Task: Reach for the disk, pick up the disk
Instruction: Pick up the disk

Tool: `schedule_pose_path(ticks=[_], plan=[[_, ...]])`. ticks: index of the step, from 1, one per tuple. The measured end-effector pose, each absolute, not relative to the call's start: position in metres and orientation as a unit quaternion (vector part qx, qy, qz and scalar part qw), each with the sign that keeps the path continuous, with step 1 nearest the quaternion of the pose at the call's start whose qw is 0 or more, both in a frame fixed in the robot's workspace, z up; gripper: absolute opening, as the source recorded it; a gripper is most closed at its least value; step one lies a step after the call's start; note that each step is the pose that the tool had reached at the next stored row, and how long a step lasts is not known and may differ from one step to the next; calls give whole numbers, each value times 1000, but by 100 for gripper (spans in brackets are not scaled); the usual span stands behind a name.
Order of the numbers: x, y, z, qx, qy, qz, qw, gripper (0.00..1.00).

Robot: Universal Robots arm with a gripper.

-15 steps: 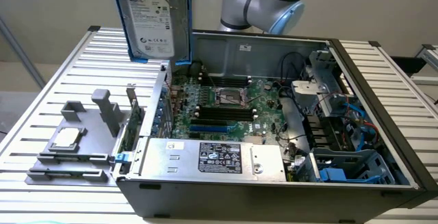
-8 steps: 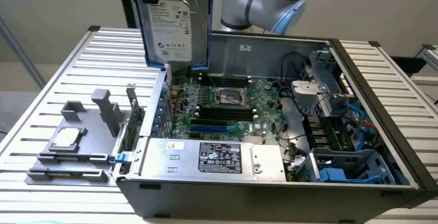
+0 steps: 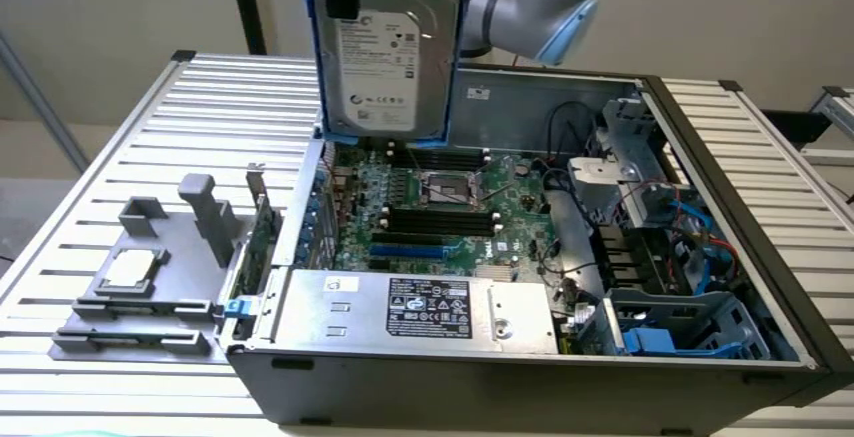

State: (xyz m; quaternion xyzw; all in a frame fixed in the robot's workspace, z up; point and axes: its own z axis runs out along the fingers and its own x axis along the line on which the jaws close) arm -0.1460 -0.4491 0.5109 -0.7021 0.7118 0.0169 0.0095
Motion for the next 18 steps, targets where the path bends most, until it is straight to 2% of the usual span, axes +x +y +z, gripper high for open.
schedule_pose_path(ticks=[18], plan=[[-64, -479, 510, -702, 712, 17, 10, 33]])
